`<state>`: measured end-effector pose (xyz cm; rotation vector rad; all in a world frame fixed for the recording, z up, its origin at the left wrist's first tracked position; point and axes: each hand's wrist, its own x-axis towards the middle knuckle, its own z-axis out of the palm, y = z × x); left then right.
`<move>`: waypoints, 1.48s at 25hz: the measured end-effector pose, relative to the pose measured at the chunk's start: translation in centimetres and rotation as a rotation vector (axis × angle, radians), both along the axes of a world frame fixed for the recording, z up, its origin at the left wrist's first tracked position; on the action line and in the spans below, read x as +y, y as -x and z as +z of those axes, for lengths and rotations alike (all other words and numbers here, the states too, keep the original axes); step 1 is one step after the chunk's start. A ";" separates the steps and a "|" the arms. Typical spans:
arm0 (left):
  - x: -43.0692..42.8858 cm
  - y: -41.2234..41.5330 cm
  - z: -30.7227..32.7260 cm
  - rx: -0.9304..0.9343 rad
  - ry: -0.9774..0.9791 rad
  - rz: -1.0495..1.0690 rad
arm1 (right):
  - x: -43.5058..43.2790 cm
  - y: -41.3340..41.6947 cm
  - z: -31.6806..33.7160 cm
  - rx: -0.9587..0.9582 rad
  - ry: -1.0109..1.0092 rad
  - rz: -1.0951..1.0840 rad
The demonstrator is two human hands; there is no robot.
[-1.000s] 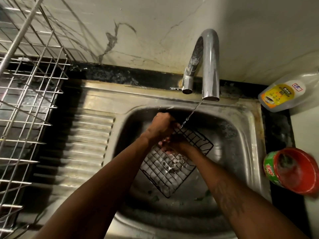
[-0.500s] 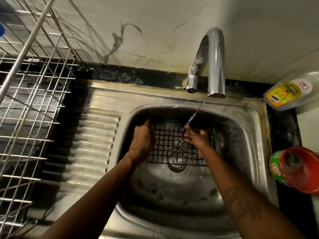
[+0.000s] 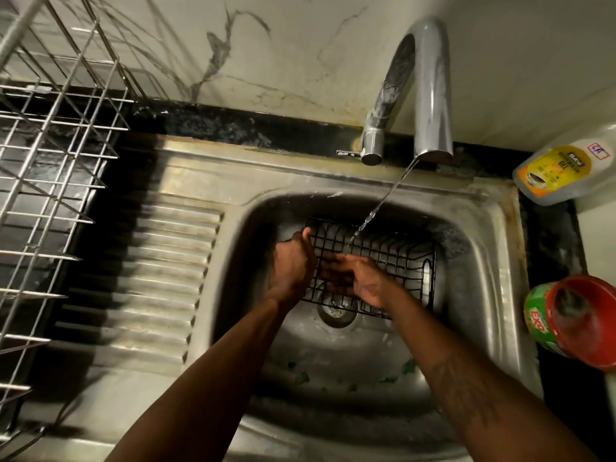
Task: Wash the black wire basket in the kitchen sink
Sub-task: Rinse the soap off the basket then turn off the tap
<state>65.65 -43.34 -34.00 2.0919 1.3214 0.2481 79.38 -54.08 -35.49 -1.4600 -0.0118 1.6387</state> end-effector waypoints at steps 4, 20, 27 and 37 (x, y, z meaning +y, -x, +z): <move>-0.4 0.3 0.4 -0.058 -0.051 0.003 | 1.8 -2.5 0.8 -0.167 0.007 -0.001; -0.6 0.8 1.9 -0.058 0.110 -0.012 | 2.4 2.3 0.2 -0.038 -0.019 0.002; 0.3 3.3 3.0 -0.043 -0.051 -0.036 | 0.9 -2.7 -0.4 -0.221 -0.006 -0.387; 0.6 4.9 3.2 -0.102 0.046 0.116 | 1.0 -1.4 0.3 -0.146 -0.008 -0.084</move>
